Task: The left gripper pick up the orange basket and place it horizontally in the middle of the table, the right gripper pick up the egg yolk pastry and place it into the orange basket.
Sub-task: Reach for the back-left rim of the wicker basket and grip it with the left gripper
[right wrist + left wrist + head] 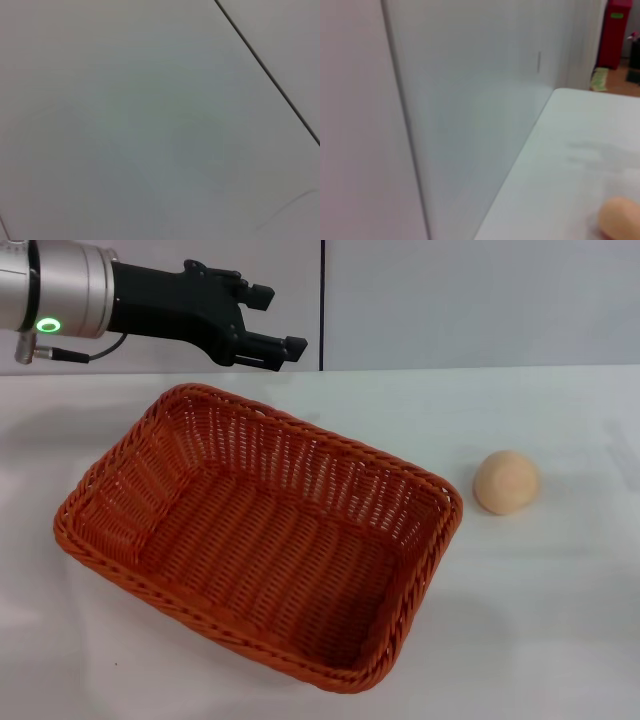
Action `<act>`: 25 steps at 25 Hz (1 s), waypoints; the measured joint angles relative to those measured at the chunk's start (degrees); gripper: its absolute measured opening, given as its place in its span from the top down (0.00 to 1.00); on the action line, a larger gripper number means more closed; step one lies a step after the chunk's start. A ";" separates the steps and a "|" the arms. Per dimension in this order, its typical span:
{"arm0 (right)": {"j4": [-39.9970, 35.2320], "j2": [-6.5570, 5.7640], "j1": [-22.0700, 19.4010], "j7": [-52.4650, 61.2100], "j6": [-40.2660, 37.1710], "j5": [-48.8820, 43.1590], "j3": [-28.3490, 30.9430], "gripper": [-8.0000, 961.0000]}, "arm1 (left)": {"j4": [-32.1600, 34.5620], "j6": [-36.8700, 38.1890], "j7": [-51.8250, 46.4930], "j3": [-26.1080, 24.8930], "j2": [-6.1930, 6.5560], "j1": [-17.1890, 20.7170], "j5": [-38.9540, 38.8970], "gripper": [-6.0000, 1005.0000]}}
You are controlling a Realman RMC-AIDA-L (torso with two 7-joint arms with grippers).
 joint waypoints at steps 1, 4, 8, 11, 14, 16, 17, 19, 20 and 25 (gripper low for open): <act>0.20 0.00 0.00 -0.02 0.05 -0.02 -0.01 0.28 | 0.00 0.00 0.00 0.00 0.00 0.00 0.00 0.23; 0.54 0.00 0.01 -0.35 0.53 -0.11 -0.03 0.28 | 0.02 -2.38 0.11 1.61 0.01 0.02 2.14 0.23; 0.52 0.00 -0.07 -0.34 1.21 -0.13 -0.04 0.28 | -0.17 -2.81 0.00 2.51 -0.08 -0.92 6.50 0.23; 0.49 0.00 -0.11 -0.27 1.35 -0.13 -0.04 0.28 | -0.41 -2.89 -0.20 3.50 -0.10 -1.27 8.78 0.23; 0.48 0.00 -0.03 -0.19 1.50 -0.13 -0.04 0.28 | -0.42 -3.42 -0.36 4.24 -0.12 -1.32 11.02 0.23; 0.46 0.00 0.06 -0.18 1.55 -0.16 -0.03 0.28 | -0.25 -3.72 -0.66 4.48 -0.13 -1.37 12.96 0.23; 0.46 0.00 0.08 -0.18 1.59 -0.18 -0.03 0.28 | -0.08 -3.74 -0.84 4.54 -0.14 -1.42 13.84 0.23; 0.46 0.00 0.17 -0.18 1.72 -0.23 -0.03 0.28 | 0.21 -3.75 -1.17 4.58 -0.15 -1.60 15.46 0.23; 0.46 0.00 0.23 -0.18 1.86 -0.23 -0.03 0.28 | 0.33 -3.70 -1.30 4.58 -0.15 -1.70 16.35 0.23; 0.46 -0.05 0.45 -0.13 2.27 -0.23 -0.03 0.29 | 0.80 -3.33 -1.60 4.79 -0.15 -1.89 18.57 0.23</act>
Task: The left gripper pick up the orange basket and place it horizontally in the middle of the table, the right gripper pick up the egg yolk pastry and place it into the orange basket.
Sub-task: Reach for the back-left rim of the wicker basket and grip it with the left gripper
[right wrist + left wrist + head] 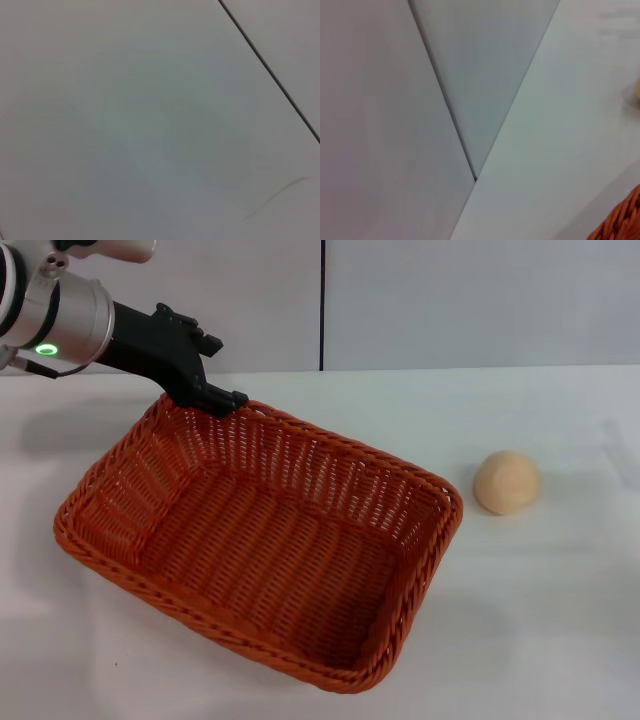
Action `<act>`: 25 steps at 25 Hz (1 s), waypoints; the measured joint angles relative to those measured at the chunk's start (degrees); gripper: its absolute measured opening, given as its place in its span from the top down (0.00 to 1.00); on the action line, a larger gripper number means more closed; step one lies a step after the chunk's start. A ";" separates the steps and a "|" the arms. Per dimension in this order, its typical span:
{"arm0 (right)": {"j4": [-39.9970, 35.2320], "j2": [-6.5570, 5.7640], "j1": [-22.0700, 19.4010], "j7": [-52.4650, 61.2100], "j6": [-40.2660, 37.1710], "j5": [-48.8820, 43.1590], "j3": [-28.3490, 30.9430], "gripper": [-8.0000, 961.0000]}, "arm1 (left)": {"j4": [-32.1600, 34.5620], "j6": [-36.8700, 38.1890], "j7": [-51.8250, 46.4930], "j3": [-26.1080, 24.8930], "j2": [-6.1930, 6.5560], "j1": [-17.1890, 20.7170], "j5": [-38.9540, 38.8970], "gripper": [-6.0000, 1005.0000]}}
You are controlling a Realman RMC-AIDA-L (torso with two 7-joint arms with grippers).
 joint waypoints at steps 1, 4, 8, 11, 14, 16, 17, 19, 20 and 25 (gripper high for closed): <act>0.00 0.00 0.00 0.00 0.00 0.00 0.00 0.29 | 0.00 0.00 0.00 0.00 0.00 0.00 0.00 0.23; 0.00 -0.02 -0.03 0.09 0.00 0.00 -0.03 0.29 | 0.03 0.03 0.07 0.01 0.00 0.00 0.58 0.23; 0.08 -0.03 -0.05 0.12 0.00 0.00 -0.09 0.29 | 0.07 -0.28 -0.01 0.01 -0.01 -0.09 2.89 0.23; 0.09 -0.03 -0.06 0.13 0.00 0.00 -0.09 0.29 | 0.08 -0.36 -0.02 0.00 -0.05 -0.09 3.08 0.23; 0.11 0.01 -0.04 0.13 0.00 0.00 -0.10 0.29 | 0.09 -0.38 -0.03 0.00 -0.06 0.00 3.13 0.24; 0.20 0.02 0.02 0.13 0.00 0.00 -0.14 0.29 | 0.09 -0.63 -0.03 -0.05 -0.04 0.05 3.58 0.24; 0.32 0.03 0.03 0.13 0.00 0.00 -0.16 0.29 | 0.09 -0.76 -0.03 -0.15 -0.04 0.06 3.95 0.24; 0.58 0.04 0.08 0.14 -0.01 -0.04 -0.18 0.29 | -0.06 -0.84 -0.08 -0.33 -0.03 0.06 4.70 0.24; 0.62 0.05 0.09 0.14 -0.01 -0.07 -0.18 0.29 | -0.25 -0.86 -0.24 -0.42 -0.02 0.04 5.31 0.24; 0.65 0.05 0.09 0.14 -0.03 -0.13 -0.18 0.29 | -0.39 -1.21 -0.79 -0.06 0.00 0.22 7.06 0.24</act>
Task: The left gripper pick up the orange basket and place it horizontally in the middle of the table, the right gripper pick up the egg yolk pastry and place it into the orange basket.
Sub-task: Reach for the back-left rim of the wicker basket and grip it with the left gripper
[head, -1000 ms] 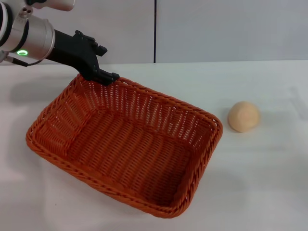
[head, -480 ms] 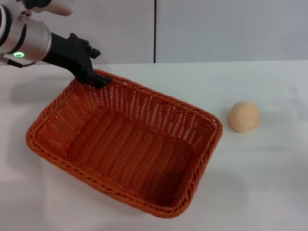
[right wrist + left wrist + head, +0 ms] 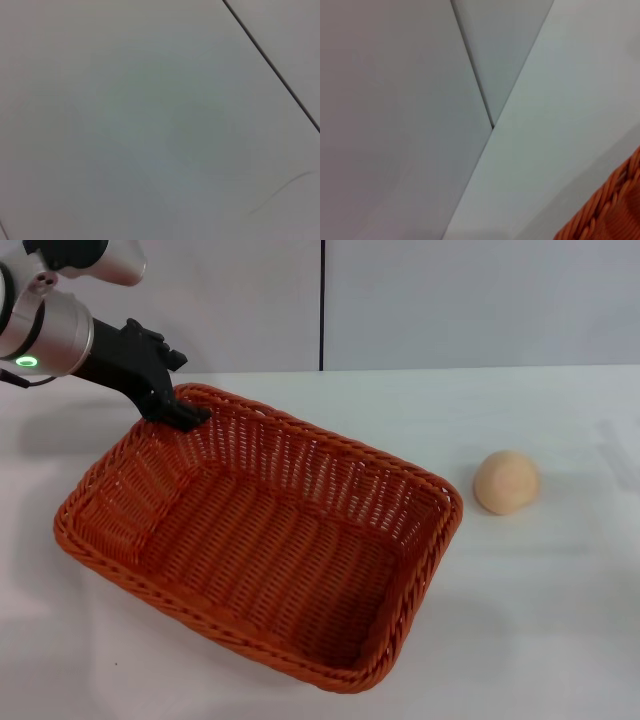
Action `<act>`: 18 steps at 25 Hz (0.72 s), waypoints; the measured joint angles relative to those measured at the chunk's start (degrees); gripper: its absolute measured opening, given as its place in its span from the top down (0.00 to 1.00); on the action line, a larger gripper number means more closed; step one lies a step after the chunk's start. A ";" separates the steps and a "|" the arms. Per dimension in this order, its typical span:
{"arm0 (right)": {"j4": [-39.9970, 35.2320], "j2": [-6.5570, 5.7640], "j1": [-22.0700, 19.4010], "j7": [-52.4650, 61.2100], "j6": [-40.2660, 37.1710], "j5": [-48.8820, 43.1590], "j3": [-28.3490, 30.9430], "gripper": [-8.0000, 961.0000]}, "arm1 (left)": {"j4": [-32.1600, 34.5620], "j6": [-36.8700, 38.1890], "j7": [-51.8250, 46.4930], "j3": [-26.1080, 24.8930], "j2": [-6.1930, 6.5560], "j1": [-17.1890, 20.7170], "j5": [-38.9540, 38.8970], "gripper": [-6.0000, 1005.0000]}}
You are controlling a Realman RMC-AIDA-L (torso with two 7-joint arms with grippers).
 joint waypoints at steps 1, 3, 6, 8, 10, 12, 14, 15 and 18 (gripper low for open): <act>0.00 0.00 0.00 0.00 0.00 -0.01 0.00 0.29 | -0.02 -0.02 -0.04 0.02 0.00 0.08 0.16 0.24; 0.04 0.01 0.01 0.00 -0.01 -0.02 0.00 0.29 | -0.28 -0.09 -0.09 0.02 0.01 0.18 0.26 0.24; 0.43 0.08 0.10 0.00 -0.01 -0.04 0.00 0.29 | -1.30 -0.51 -0.11 0.02 0.01 0.23 0.28 0.24; 0.70 0.09 0.10 0.00 0.00 -0.04 0.00 0.30 | -1.94 -0.62 -0.12 0.04 0.01 0.24 0.27 0.24; 0.76 0.09 0.10 0.00 -0.01 -0.04 0.00 0.30 | -2.87 -0.92 -0.12 0.05 -0.01 0.24 0.11 0.24; 0.77 0.09 0.10 0.00 0.00 -0.04 0.00 0.30 | -3.40 -1.18 -0.13 0.05 -0.05 0.25 -0.02 0.24; 0.82 0.09 0.09 0.00 0.11 -0.04 0.00 0.30 | -3.61 -1.43 -0.13 0.04 -0.14 0.31 -0.23 0.24; 0.86 0.09 0.09 0.00 0.23 -0.04 0.00 0.30 | -3.61 -1.43 -0.13 0.04 -0.14 0.31 -0.23 0.24; 1.02 0.09 0.09 0.00 0.59 -0.04 0.00 0.30 | -3.69 -2.40 -0.63 0.11 -0.37 0.80 -0.96 0.30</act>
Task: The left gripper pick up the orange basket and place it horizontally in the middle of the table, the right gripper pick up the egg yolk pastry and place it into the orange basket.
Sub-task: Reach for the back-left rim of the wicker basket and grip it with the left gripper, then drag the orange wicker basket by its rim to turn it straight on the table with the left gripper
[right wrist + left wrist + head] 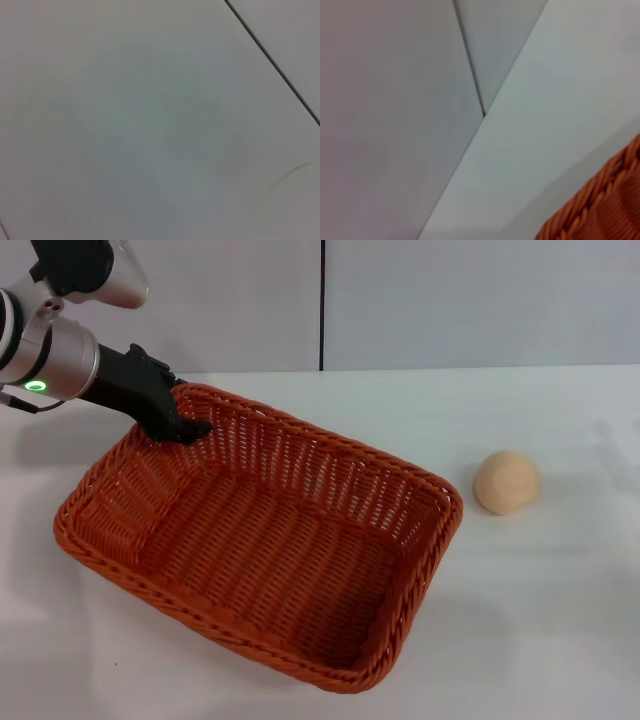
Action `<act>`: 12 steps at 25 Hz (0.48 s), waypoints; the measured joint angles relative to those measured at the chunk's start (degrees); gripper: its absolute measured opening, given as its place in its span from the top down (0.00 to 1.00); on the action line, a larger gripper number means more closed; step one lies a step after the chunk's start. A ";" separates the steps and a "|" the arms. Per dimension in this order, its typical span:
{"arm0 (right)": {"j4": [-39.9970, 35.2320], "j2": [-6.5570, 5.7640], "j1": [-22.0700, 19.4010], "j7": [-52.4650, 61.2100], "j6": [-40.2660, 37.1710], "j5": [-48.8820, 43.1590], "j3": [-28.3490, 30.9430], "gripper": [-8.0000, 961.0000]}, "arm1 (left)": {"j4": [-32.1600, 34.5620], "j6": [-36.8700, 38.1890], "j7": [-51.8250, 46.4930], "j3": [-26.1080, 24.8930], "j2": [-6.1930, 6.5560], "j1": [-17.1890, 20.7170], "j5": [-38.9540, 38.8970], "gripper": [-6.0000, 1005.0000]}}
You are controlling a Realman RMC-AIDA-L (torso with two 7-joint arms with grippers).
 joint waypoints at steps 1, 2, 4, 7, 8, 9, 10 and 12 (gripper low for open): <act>0.05 0.00 0.00 0.00 0.10 0.00 0.00 0.30 | -0.01 -0.22 -0.29 0.01 -0.01 0.05 -0.14 0.33; 0.11 0.00 0.00 0.00 0.17 0.00 0.00 0.30 | -0.04 -0.42 -0.56 0.01 -0.01 0.10 -0.35 0.36; 0.19 0.00 0.00 0.00 0.35 0.00 0.00 0.30 | -0.11 -0.56 -0.80 -0.04 0.00 0.23 -0.54 0.41; 0.27 0.00 0.00 0.00 0.70 0.00 0.00 0.30 | -0.13 -0.56 -0.86 -0.24 0.06 0.40 -0.77 0.54; 0.36 0.00 0.01 0.00 0.76 0.00 0.00 0.30 | -0.14 -0.54 -0.89 -0.31 0.07 0.48 -0.82 0.58; 0.45 0.00 0.03 0.00 0.80 0.00 0.00 0.30 | -0.14 -0.47 -1.00 -0.36 0.10 0.57 -0.89 0.62; 0.50 0.00 0.03 0.00 0.83 0.00 0.00 0.30 | -0.14 -0.43 -1.09 -0.36 0.12 0.62 -0.91 0.62; 0.53 0.00 0.05 0.00 0.87 0.00 0.00 0.30 | -0.14 -0.27 -1.49 -0.37 0.16 0.73 -0.95 0.63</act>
